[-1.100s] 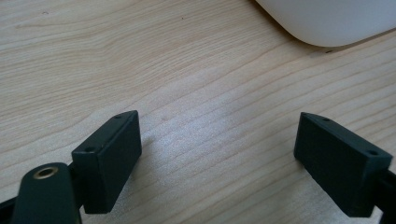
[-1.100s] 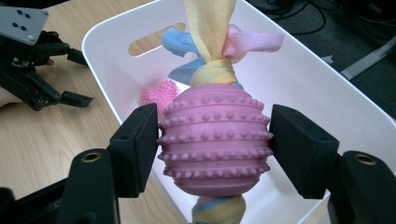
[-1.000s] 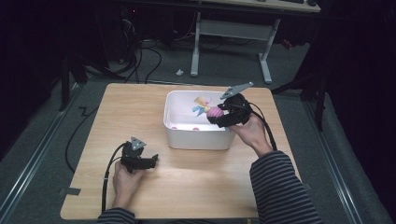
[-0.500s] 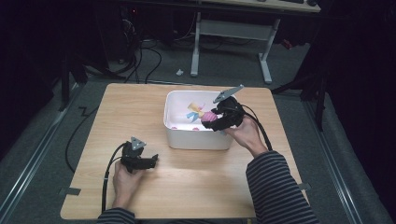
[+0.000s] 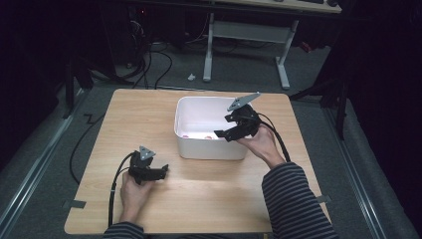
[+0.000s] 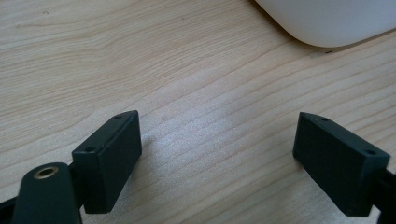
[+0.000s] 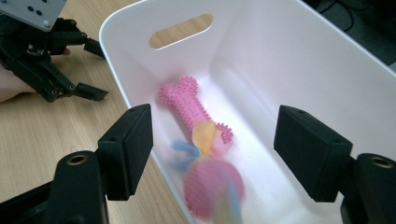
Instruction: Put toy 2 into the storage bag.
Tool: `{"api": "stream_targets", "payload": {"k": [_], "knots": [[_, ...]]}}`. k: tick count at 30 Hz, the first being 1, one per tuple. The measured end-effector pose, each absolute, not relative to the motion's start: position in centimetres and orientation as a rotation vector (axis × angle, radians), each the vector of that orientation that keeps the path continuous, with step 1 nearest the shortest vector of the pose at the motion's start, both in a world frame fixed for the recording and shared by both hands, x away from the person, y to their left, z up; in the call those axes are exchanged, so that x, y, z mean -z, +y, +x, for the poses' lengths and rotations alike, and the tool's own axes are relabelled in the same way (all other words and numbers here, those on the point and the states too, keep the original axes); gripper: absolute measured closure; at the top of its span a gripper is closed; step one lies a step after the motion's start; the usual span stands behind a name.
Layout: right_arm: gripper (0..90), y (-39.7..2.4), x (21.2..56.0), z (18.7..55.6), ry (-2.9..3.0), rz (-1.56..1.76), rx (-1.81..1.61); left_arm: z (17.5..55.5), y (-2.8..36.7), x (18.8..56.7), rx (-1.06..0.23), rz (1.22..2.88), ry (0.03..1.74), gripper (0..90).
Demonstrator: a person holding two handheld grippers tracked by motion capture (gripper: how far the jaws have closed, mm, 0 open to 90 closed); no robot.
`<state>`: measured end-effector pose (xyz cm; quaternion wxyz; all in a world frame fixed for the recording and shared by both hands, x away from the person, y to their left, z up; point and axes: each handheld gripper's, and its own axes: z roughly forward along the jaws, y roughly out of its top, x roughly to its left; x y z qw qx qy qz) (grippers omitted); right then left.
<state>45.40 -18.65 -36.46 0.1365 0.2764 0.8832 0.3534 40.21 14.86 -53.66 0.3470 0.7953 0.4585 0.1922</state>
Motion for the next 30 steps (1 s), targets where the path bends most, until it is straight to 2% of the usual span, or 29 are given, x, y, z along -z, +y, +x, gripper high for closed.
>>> {"api": "stream_targets", "payload": {"k": [30], "knots": [[33.7, -28.7, 35.3, 39.2, 2.24, 1.108, -1.141, 40.2, 14.9, 53.7, -0.499, 2.062, 1.189, 15.4]]}}
